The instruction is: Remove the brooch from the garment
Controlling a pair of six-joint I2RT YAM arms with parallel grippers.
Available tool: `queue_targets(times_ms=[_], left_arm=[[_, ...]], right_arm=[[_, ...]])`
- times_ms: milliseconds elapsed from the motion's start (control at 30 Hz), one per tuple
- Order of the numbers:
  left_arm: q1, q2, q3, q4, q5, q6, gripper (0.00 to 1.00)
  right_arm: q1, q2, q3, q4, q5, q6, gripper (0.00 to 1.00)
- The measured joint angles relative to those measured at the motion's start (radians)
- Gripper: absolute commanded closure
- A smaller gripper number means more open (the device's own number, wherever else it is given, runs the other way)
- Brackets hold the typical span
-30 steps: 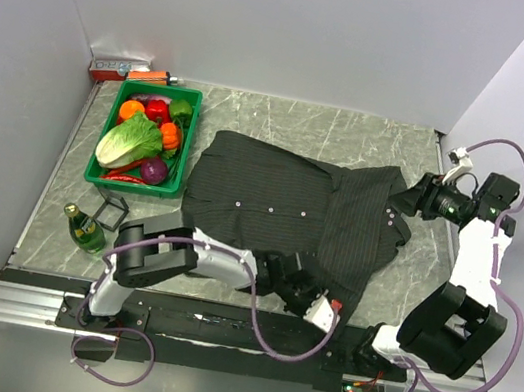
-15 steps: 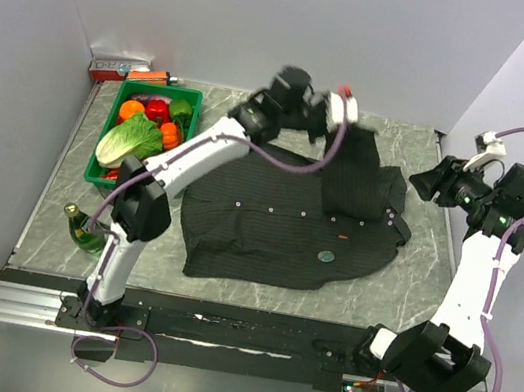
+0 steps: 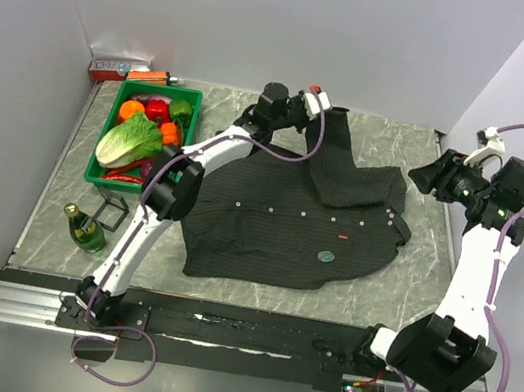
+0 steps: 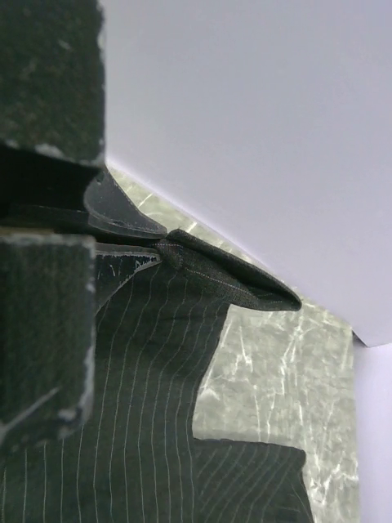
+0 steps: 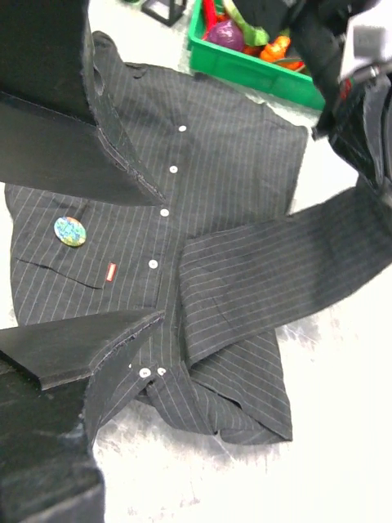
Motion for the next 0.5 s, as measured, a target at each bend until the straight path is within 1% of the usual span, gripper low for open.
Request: queue_targets(times_ms=[167,333,400,500], left_arm=[[-0.008,0.024,0.000,0.060,0.000,-0.029,0.99],[-0.051,0.025,0.001,0.131,0.007,-0.060,0.99],[-0.075,0.028,0.008,0.134,0.016,-0.071,0.99],[-0.118,0.051,0.059,0.118,0.033,-0.073,0.99]], right_arm=[[0.026,0.030,0.000,-0.002,0.005,-0.003,0.40],[0.042,0.047,0.000,-0.002,0.010,-0.007,0.41],[0.047,0.055,0.000,-0.002,0.011,-0.011,0.41],[0.051,0.066,0.000,-0.001,0.012,-0.011,0.41]])
